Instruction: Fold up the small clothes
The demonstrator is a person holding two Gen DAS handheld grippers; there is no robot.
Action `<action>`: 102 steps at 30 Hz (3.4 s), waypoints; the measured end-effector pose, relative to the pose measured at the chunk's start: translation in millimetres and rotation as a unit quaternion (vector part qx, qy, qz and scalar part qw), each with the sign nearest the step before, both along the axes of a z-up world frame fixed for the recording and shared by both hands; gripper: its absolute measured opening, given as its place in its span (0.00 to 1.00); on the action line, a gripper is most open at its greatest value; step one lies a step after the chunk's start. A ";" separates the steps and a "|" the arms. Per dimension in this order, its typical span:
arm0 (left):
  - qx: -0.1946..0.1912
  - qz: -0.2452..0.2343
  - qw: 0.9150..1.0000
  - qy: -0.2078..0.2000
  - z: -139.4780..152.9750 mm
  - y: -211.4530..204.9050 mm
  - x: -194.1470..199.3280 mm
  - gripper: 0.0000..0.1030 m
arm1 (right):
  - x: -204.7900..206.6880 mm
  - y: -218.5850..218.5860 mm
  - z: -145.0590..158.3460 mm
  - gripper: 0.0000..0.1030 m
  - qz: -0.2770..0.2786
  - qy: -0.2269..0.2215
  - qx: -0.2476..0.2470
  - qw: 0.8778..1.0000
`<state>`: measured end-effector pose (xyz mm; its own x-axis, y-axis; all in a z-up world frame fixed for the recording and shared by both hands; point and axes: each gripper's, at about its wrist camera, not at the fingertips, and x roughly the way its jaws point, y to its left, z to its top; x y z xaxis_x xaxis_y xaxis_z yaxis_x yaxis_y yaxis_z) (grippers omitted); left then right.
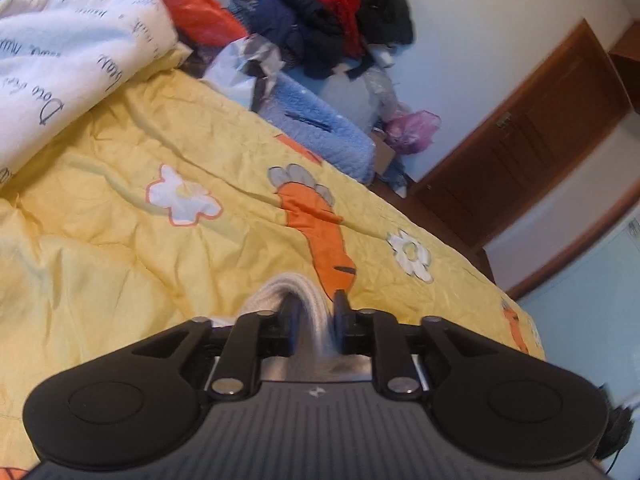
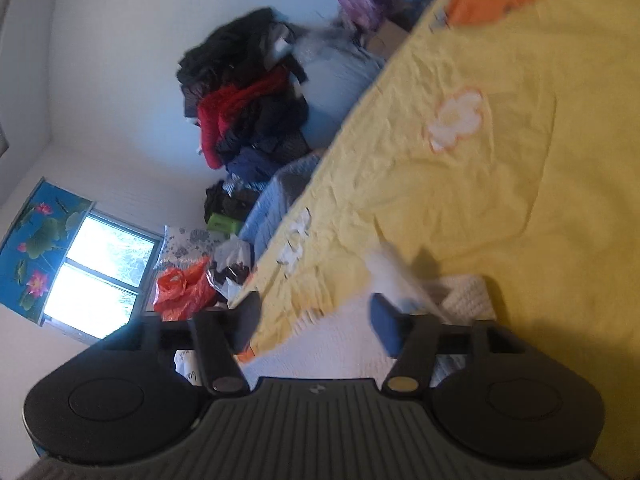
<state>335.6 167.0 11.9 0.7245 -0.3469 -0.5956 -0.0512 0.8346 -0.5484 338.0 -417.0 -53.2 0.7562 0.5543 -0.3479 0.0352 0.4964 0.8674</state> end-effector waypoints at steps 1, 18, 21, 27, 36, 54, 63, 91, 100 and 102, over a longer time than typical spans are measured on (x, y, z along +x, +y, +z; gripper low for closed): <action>0.014 0.005 1.000 -0.008 4.2 0.3 -8.3 0.42 | -8.6 -3.8 9.9 0.89 -0.005 -0.024 -0.009 1.000; -0.056 0.134 0.989 -0.003 -42.3 17.8 -200.6 0.88 | -218.5 -21.6 -29.8 0.82 0.002 0.032 -0.067 0.997; -0.076 0.135 0.988 0.024 -63.6 9.0 -212.6 0.88 | -227.1 -12.5 -34.1 0.79 -0.007 0.031 -0.070 0.997; -0.076 0.142 0.987 0.014 -69.1 -4.5 -199.3 0.89 | -201.3 4.5 -38.7 0.79 -0.025 0.028 -0.049 0.998; -0.060 0.154 0.986 0.001 -70.7 -17.2 -171.2 0.88 | -175.3 21.6 -49.4 0.39 -0.081 0.036 -0.072 0.993; 0.040 0.125 0.991 0.030 -40.1 -25.5 -156.9 0.26 | -162.8 19.6 -34.3 0.30 -0.060 0.040 -0.051 0.996; 0.033 0.083 0.996 0.006 0.4 -25.1 -194.5 0.25 | -181.8 18.3 3.9 0.28 -0.021 -0.001 -0.047 0.999; -0.028 0.052 0.993 0.104 -50.5 31.0 -356.9 0.62 | -350.3 -1.8 -25.2 0.67 -0.023 0.083 -0.080 0.993; 0.150 0.077 0.986 -0.001 17.0 25.3 -345.7 0.78 | -318.5 -9.7 41.7 0.77 0.010 -0.034 -0.252 0.967; 0.172 0.068 0.983 -0.002 19.5 8.3 -309.9 0.78 | -287.3 -1.4 45.9 0.76 0.030 -0.050 -0.264 0.963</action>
<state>25.6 175.2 31.5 0.7528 -0.0253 -0.6577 -0.1732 0.9565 -0.2350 50.7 -418.4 -7.3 0.7724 0.3635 -0.5208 -0.0776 0.8678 0.4907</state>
